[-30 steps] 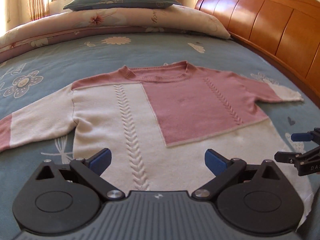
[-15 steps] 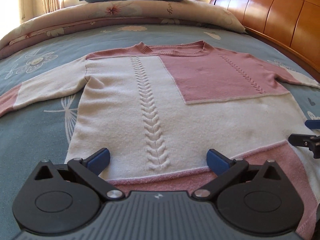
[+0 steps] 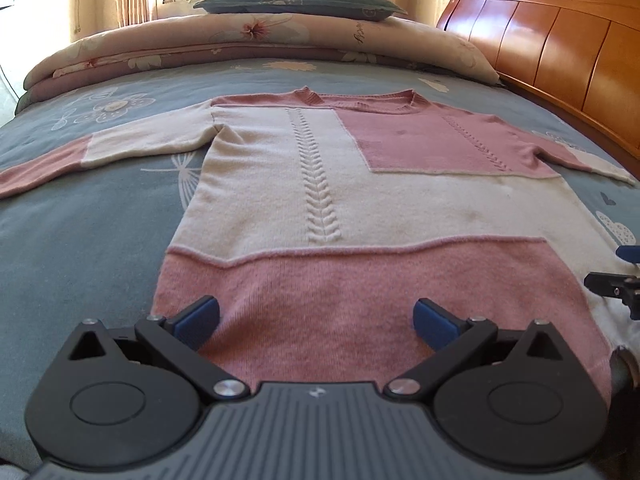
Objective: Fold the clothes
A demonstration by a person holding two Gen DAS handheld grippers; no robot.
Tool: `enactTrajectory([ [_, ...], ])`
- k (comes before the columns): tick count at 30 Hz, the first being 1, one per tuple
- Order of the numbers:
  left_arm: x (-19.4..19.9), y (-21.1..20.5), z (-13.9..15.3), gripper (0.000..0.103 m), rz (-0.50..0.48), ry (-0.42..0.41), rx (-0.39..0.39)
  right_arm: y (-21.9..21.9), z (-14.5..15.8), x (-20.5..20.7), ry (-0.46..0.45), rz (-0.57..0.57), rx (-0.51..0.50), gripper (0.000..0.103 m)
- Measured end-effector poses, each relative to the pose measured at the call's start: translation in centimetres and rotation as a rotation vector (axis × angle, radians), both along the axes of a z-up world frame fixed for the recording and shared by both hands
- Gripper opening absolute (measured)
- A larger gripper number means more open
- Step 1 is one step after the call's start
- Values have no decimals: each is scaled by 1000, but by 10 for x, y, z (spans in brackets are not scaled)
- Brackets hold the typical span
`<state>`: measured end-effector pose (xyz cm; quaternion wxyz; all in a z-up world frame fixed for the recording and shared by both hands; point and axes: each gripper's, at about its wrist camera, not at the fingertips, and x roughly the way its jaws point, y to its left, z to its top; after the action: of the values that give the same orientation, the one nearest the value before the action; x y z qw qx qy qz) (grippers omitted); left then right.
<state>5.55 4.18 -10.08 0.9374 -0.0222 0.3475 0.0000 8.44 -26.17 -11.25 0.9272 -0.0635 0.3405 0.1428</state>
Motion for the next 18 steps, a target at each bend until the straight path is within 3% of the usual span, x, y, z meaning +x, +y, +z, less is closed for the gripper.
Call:
enactTrajectory([
  [4,-4,-1,5,102,-23,10,10,-2,0,-9,-15,9,-5,103],
  [7,13,11,19,102,-27,11,-69,-5,3,-11,-25,16,16,103],
  [12,76,30,53,102,-15,-79,-132,-12,3,-10,-65,31,86,103],
  [18,159,34,46,102,-22,-75,-133,-16,-7,-6,-105,41,122,103],
])
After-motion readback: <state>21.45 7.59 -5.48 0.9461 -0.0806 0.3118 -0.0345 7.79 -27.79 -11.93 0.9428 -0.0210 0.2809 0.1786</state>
